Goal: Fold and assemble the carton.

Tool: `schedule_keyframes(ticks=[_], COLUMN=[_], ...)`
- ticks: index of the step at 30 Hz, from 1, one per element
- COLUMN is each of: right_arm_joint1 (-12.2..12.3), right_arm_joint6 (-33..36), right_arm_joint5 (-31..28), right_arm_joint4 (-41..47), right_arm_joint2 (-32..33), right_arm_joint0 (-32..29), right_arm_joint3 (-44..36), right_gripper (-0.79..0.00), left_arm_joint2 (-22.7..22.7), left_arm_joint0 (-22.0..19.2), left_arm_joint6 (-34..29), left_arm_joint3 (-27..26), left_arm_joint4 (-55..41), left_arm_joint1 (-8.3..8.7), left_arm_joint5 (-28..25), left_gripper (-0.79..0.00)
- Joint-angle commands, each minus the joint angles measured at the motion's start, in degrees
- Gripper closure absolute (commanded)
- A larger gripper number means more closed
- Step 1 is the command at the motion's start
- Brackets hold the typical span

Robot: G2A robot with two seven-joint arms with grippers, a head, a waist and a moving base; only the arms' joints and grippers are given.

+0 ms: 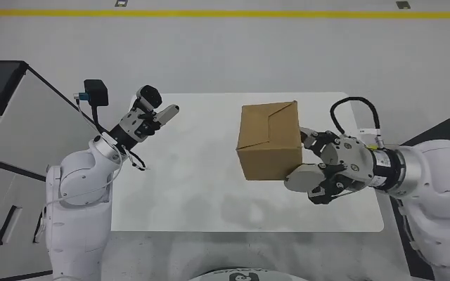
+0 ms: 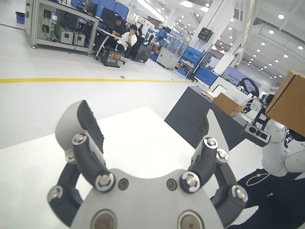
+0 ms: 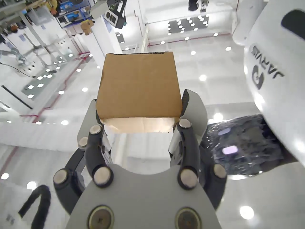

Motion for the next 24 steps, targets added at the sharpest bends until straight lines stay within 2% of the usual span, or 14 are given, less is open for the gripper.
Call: schedule_keyframes(ticks=[1, 4, 14, 21, 24], right_arm_joint1=[0.1, 0.17, 0.11, 0.21, 0.17], right_arm_joint6=[-1.76, -3.23, -2.67, -5.47, -6.97], right_arm_joint5=[-3.89, -8.48, -9.65, -25.43, -30.11], right_arm_joint4=[3.97, 9.2, 11.25, 28.03, 32.54], right_arm_joint2=[-0.51, -1.64, -2.06, -3.8, -5.59], right_arm_joint0=[0.62, 1.77, 1.46, 5.08, 7.8], right_arm_joint3=[0.93, 2.3, 2.62, 8.61, 11.75], right_gripper=[0.0, 0.0, 0.0, 0.0, 0.0], left_arm_joint2=[0.0, 0.0, 0.0, 0.0, 0.0], left_arm_joint0=[0.0, 0.0, 0.0, 0.0, 0.0], left_arm_joint6=[0.0, 0.0, 0.0, 0.0, 0.0], left_arm_joint3=[0.0, 0.0, 0.0, 0.0, 0.0], left_arm_joint4=[0.0, 0.0, 0.0, 0.0, 0.0], left_arm_joint1=[0.0, 0.0, 0.0, 0.0, 0.0], left_arm_joint5=[0.0, 0.0, 0.0, 0.0, 0.0], left_gripper=[-0.785, -0.785, -0.785, -0.785, -0.785])
